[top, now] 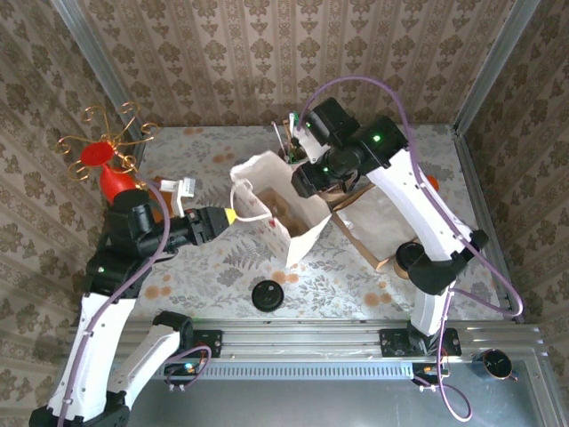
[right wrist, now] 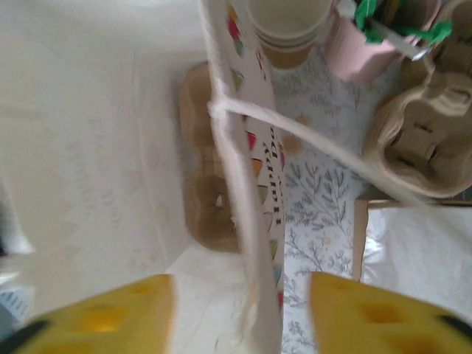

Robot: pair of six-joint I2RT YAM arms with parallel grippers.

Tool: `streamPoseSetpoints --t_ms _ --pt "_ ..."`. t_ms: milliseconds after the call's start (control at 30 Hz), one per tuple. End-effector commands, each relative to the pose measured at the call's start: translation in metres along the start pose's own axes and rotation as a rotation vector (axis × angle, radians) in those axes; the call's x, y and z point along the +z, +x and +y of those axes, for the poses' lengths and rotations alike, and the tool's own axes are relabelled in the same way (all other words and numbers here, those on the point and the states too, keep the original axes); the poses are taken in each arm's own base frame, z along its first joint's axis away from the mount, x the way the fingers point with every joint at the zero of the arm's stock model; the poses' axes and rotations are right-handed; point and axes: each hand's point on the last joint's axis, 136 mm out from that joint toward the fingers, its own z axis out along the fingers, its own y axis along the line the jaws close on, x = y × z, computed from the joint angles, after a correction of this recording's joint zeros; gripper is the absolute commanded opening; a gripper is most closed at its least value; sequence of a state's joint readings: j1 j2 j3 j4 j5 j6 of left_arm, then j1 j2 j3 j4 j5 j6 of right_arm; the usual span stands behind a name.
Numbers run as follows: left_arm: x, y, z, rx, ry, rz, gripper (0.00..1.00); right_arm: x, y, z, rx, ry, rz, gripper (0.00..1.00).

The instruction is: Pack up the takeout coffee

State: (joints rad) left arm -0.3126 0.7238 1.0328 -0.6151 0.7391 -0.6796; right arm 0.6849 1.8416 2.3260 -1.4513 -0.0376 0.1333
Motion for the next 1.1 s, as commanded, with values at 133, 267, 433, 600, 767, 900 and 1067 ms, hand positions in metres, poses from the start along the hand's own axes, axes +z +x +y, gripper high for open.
streamPoseSetpoints --t_ms 133,267,433,600,767,900,1067 --pt "0.005 -0.008 0.002 0.012 -0.007 0.002 1.00 -0.002 -0.014 -0.005 0.039 0.015 -0.028 0.92" --pt "-0.007 -0.014 0.006 0.073 -0.104 0.000 1.00 -0.027 -0.023 -0.002 0.039 0.018 -0.107 1.00" --pt "-0.023 -0.023 0.006 0.122 -0.175 -0.042 1.00 -0.046 -0.015 -0.001 0.048 0.039 -0.139 1.00" --pt "-0.022 -0.024 0.006 0.118 -0.161 -0.055 1.00 -0.060 0.000 0.001 0.060 0.020 -0.155 1.00" --pt "-0.018 -0.020 -0.002 0.106 -0.091 -0.044 1.00 -0.057 0.019 0.006 0.040 -0.007 -0.081 1.00" --pt "-0.016 -0.013 0.000 0.085 -0.072 -0.025 1.00 -0.046 0.027 0.016 0.006 -0.054 -0.014 0.95" --pt "-0.011 -0.002 0.011 0.044 -0.075 -0.002 0.98 -0.029 0.019 0.029 -0.033 -0.068 0.017 0.78"
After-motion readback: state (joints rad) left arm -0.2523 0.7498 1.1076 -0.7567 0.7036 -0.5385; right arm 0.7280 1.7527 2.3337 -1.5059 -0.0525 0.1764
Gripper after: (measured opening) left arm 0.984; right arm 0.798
